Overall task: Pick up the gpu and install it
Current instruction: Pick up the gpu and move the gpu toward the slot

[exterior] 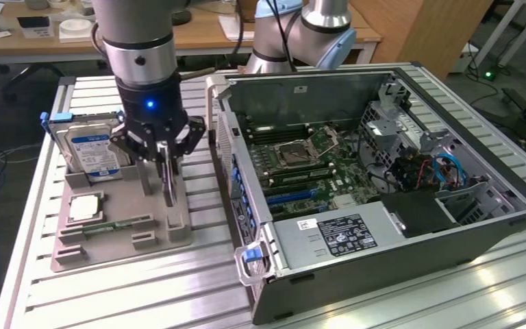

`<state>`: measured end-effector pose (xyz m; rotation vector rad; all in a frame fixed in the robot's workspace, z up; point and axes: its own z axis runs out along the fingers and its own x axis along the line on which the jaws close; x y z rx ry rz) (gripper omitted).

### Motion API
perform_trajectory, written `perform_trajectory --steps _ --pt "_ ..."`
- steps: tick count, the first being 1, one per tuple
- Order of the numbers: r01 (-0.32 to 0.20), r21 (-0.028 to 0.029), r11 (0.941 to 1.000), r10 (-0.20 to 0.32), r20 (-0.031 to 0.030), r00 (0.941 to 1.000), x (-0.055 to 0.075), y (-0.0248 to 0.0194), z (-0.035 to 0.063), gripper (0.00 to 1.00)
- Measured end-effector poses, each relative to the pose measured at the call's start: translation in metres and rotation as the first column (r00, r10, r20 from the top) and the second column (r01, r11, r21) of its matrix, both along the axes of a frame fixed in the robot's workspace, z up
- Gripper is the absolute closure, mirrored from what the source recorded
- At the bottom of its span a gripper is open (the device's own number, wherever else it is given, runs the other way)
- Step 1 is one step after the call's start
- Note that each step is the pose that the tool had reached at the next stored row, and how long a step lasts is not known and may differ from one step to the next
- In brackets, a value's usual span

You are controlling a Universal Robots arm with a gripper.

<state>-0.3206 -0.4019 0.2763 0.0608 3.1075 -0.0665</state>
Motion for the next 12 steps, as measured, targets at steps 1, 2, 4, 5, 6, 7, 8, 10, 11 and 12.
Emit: perform_trajectory --steps 1,2,4,5,6,7,8,10,11,12 --pt "0.000 0.0001 1.0000 0.000 0.0000 1.0000 0.000 0.0000 0.0021 0.72" --pt "0.000 0.0002 1.0000 0.000 0.0000 1.0000 0.000 0.0000 0.0043 0.72" --pt "0.000 0.0007 1.0000 0.000 0.0000 1.0000 0.000 0.0000 0.0087 0.72" --pt "0.000 0.0011 1.0000 0.000 0.0000 1.0000 0.000 -0.0001 0.0106 0.72" --pt "0.000 0.0014 1.0000 0.000 0.0001 1.0000 0.000 -0.0001 0.0126 0.72" --pt "0.000 0.0018 1.0000 0.000 0.0001 1.0000 0.000 -0.0001 0.0147 0.72" --pt "0.000 0.0021 1.0000 0.000 0.0000 1.0000 0.000 -0.0001 0.0169 0.72" --pt "0.000 0.0029 1.0000 0.000 0.0000 1.0000 0.000 -0.0001 0.0213 0.72" --pt "0.000 0.0033 1.0000 0.000 0.0001 1.0000 0.000 -0.0001 0.0233 0.72" --pt "0.000 0.0037 1.0000 0.000 0.0000 1.0000 0.000 -0.0001 0.0254 0.72"
